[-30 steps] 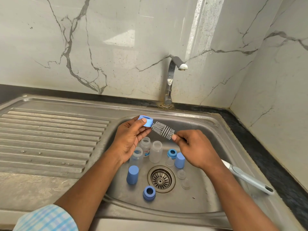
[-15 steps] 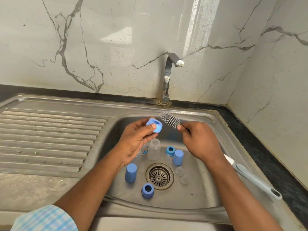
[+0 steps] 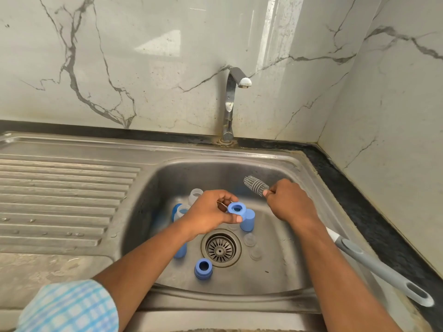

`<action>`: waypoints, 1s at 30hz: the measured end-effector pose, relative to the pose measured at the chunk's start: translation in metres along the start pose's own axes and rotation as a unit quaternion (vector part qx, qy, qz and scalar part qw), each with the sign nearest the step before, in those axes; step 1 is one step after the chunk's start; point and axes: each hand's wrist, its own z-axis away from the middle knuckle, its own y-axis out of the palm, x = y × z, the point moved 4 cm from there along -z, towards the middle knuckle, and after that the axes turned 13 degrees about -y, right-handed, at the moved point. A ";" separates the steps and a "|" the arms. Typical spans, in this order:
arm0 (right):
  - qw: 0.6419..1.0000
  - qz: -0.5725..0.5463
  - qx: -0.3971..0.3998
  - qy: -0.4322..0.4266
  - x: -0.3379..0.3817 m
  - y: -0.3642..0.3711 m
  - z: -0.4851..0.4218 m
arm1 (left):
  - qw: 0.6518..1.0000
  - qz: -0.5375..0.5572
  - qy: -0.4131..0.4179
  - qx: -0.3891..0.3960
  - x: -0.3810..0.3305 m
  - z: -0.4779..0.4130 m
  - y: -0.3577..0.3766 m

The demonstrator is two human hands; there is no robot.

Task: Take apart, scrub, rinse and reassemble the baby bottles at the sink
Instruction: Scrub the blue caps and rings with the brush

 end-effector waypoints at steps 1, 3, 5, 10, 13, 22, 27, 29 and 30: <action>1.000 -0.002 -0.001 0.004 0.000 0.000 0.000 | 1.000 -0.023 -0.001 -0.002 -0.001 -0.005 0.005; 1.000 -0.003 0.000 0.010 0.000 0.000 0.001 | 0.997 -0.075 -0.002 -0.003 -0.001 -0.017 0.018; 1.000 -0.006 0.001 0.014 0.000 0.001 0.000 | 0.993 -0.121 -0.004 0.004 -0.001 -0.028 0.033; 1.000 -0.020 0.001 0.024 -0.001 0.001 -0.001 | 0.973 -0.226 0.000 0.056 0.002 -0.039 0.075; 0.999 -0.029 0.000 0.025 0.000 0.001 0.001 | 0.951 -0.298 0.008 0.085 0.010 -0.041 0.101; 0.998 -0.049 0.019 0.032 0.004 0.002 0.003 | 0.874 -0.469 0.084 0.093 0.014 -0.048 0.154; 0.997 -0.059 0.026 0.036 0.003 0.001 0.004 | 0.875 -0.465 0.056 0.121 0.015 -0.053 0.161; 0.997 -0.061 0.024 0.037 0.002 0.002 0.003 | 0.893 -0.433 0.050 0.114 0.007 -0.053 0.152; 0.997 -0.063 0.023 0.039 0.001 0.004 0.002 | 0.904 -0.416 0.045 0.090 0.000 -0.053 0.143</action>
